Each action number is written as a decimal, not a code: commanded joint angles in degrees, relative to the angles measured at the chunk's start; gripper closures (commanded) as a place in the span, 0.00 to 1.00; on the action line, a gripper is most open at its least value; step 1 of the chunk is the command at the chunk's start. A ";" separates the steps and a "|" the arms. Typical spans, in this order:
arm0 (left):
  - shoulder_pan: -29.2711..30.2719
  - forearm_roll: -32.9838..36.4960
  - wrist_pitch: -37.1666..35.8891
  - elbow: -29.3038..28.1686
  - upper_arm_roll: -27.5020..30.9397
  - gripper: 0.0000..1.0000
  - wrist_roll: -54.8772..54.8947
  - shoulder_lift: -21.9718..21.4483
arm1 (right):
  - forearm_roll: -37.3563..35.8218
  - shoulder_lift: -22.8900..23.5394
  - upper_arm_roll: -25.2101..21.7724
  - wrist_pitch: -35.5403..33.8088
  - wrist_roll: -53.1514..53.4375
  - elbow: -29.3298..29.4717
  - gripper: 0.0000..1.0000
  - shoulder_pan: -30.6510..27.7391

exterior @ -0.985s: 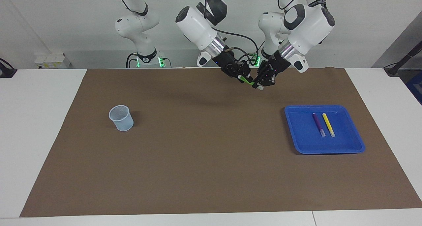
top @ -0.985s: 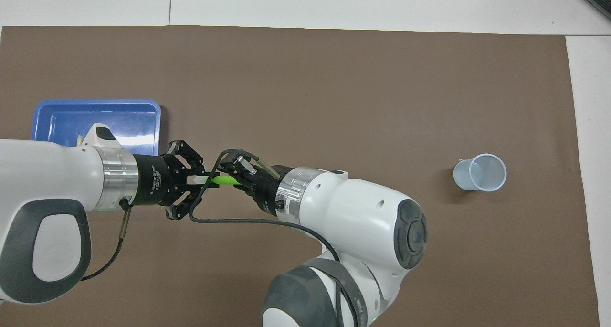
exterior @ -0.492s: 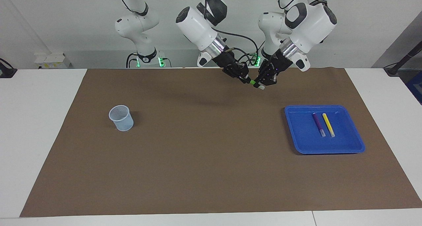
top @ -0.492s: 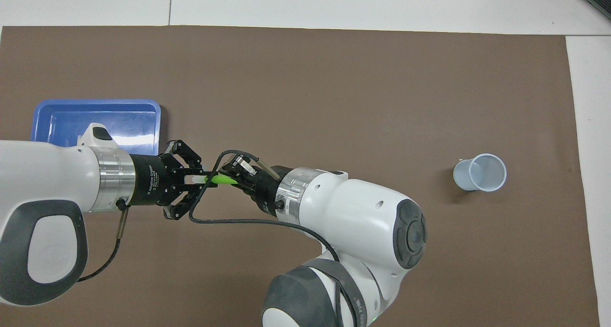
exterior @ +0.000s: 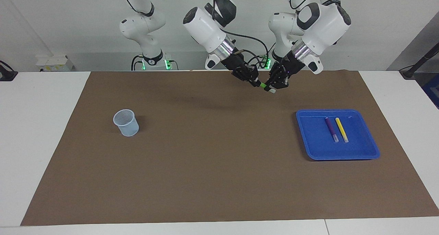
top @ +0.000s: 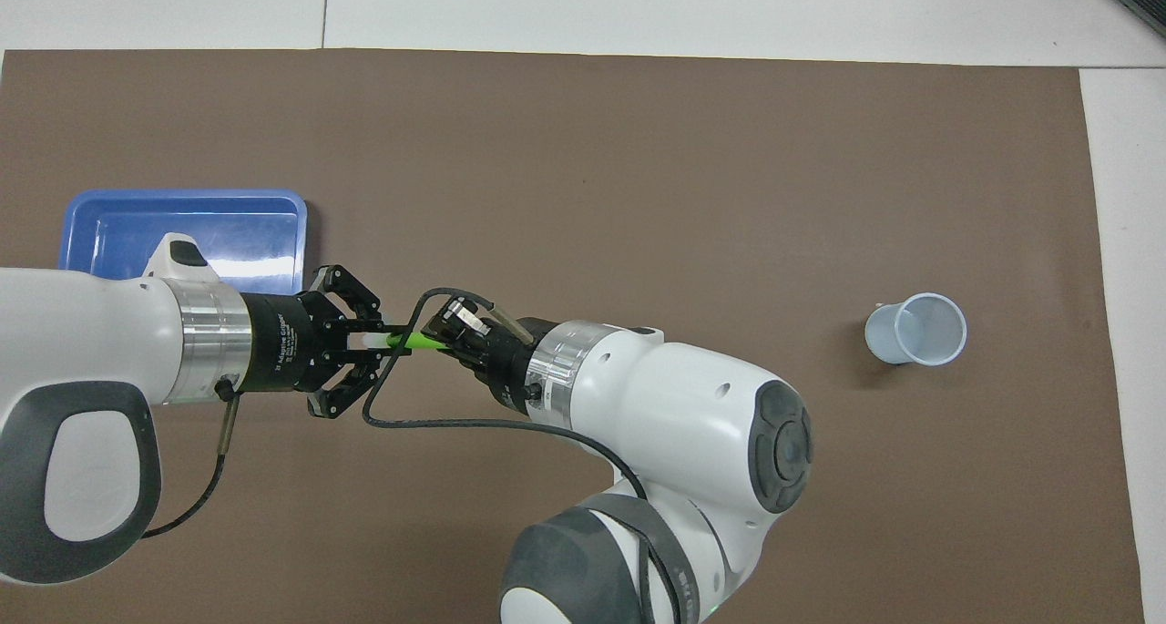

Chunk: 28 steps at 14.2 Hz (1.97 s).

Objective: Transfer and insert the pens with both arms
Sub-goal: 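Carry the green pen to the cup with the right gripper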

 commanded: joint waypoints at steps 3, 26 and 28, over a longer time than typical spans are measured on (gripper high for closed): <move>-1.85 -0.71 -0.83 -1.88 0.15 0.30 2.98 -2.06 | 1.27 0.13 -0.01 -0.93 -1.89 0.68 1.00 -0.87; 16.15 20.45 -14.01 -1.53 0.59 0.42 77.65 -3.21 | -52.06 -7.08 -0.18 -53.95 -100.90 0.95 1.00 -35.14; 18.35 23.97 -12.79 -1.61 0.59 0.42 83.55 -3.20 | -53.84 -6.90 -0.10 -50.27 -106.47 0.34 1.00 -36.90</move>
